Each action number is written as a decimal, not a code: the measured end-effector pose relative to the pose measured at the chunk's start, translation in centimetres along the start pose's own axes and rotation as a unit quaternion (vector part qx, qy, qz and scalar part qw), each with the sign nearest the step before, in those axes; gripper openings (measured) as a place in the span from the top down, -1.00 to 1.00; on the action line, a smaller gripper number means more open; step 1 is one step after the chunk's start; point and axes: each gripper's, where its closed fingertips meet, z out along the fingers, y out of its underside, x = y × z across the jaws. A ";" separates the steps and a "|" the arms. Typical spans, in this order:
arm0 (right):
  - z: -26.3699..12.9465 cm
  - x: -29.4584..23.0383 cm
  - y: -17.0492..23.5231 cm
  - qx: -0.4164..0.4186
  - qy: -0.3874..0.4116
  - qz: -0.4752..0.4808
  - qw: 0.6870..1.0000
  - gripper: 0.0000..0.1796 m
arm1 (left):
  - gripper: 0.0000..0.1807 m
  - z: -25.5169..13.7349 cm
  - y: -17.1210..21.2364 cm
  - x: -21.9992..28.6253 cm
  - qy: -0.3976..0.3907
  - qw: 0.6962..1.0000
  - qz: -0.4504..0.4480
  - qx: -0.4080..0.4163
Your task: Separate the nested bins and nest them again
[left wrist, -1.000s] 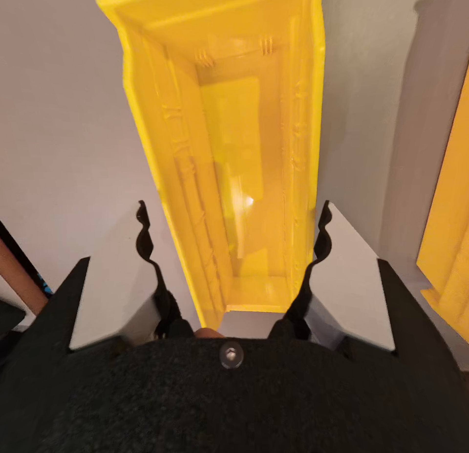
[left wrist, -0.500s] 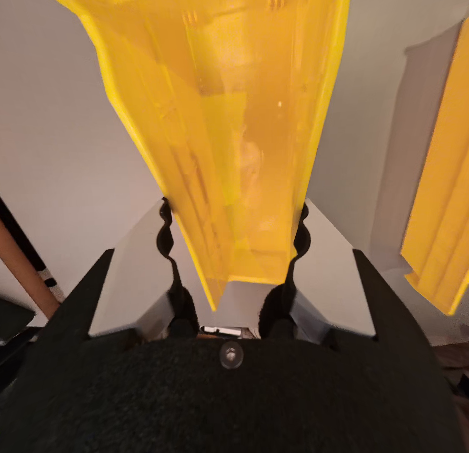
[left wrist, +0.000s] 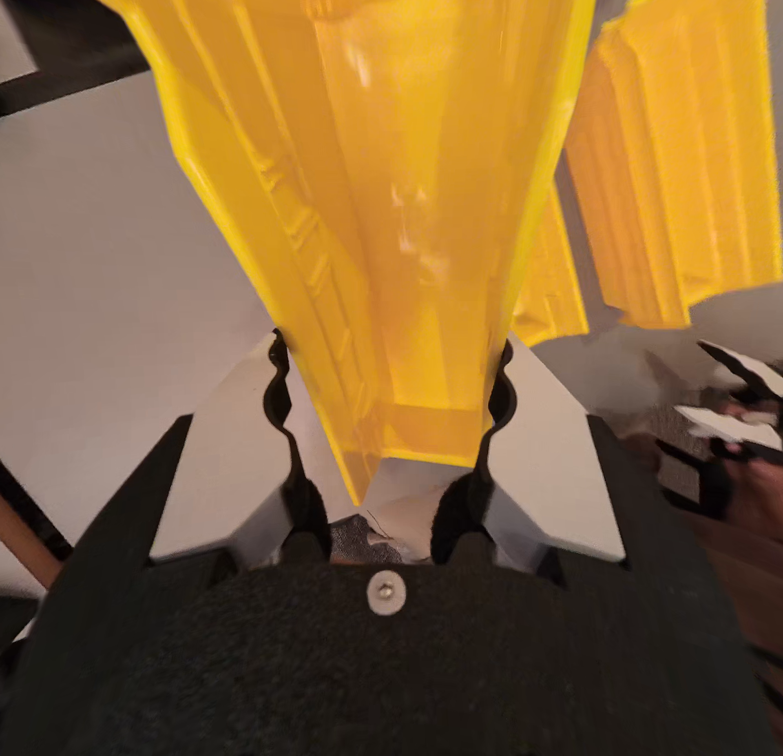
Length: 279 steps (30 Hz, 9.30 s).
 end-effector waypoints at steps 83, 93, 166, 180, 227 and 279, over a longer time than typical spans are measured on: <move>-0.8 0.8 1.6 -0.053 0.011 -0.030 0.998 -0.07 | -0.11 18.5 -8.9 27.5 -0.145 0.956 -0.101 -0.236; -1.0 1.1 1.3 -0.047 0.018 -0.029 0.998 -0.07 | -0.22 18.2 -9.1 28.9 -0.131 0.965 -0.042 -0.222; 1.1 7.0 -13.2 0.124 0.251 -0.099 0.955 0.71 | 0.67 14.7 8.7 27.1 0.190 0.900 0.051 0.389; 8.6 6.2 -16.0 -0.306 0.128 -0.027 0.943 -0.55 | 0.67 16.8 19.2 22.5 0.166 0.927 0.183 0.281; 13.4 10.8 -16.3 -0.294 0.301 0.045 0.906 -0.43 | 0.69 15.9 24.4 23.0 0.257 0.930 0.203 0.168; 11.3 -11.3 -3.5 -0.197 0.134 -0.161 0.958 -0.45 | 0.12 13.5 19.9 5.7 -0.059 0.932 0.131 0.332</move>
